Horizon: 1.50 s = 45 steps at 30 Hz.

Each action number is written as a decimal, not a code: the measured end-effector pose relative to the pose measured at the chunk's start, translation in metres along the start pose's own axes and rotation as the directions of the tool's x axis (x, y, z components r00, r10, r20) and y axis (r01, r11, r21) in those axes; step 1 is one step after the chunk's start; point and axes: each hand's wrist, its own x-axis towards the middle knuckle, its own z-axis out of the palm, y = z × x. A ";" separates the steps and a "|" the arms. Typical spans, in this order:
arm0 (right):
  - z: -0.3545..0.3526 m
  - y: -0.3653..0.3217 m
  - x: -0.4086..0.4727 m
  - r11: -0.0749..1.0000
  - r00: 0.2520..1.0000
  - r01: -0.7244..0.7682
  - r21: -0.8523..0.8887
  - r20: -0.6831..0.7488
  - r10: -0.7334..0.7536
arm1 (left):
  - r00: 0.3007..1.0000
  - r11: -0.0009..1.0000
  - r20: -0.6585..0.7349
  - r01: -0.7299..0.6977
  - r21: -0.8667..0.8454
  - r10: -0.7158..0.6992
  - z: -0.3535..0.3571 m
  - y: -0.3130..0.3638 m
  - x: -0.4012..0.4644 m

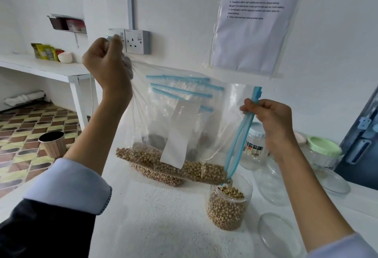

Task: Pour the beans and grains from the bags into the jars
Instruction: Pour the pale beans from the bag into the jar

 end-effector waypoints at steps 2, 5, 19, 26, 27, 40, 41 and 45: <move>0.002 0.001 0.002 0.999 0.999 0.020 0.026 -0.045 -0.019 | 1.000 1.000 -0.007 0.008 -0.010 -0.008 -0.001 0.001 0.001; 0.007 0.001 0.002 0.999 0.999 0.028 0.021 -0.024 -0.028 | 1.000 1.000 -0.013 0.001 -0.003 -0.001 -0.003 0.001 0.000; -0.001 0.000 -0.006 0.999 0.997 0.013 0.053 -0.073 -0.009 | 0.999 0.999 -0.010 -0.040 0.031 0.040 -0.012 -0.001 0.004; -0.004 -0.005 -0.015 0.996 0.995 0.026 0.089 -0.100 -0.017 | 0.999 0.999 0.013 -0.046 0.004 0.046 -0.008 0.001 0.004; -0.005 -0.005 -0.015 0.995 0.993 0.032 0.098 -0.118 -0.020 | 0.999 0.999 0.014 -0.051 0.005 0.051 -0.008 0.002 0.004; -0.010 -0.005 -0.019 0.992 0.991 0.033 0.119 -0.134 -0.017 | 0.999 0.999 0.006 -0.041 0.008 0.041 -0.006 -0.001 0.003; -0.010 -0.005 -0.019 0.992 0.992 0.035 0.118 -0.122 -0.021 | 0.999 0.999 0.008 -0.046 0.016 0.046 -0.006 -0.002 0.003; -0.010 -0.004 -0.023 0.996 0.995 0.015 0.093 -0.104 -0.006 | 0.999 0.999 0.005 -0.045 0.015 0.045 -0.002 -0.003 0.003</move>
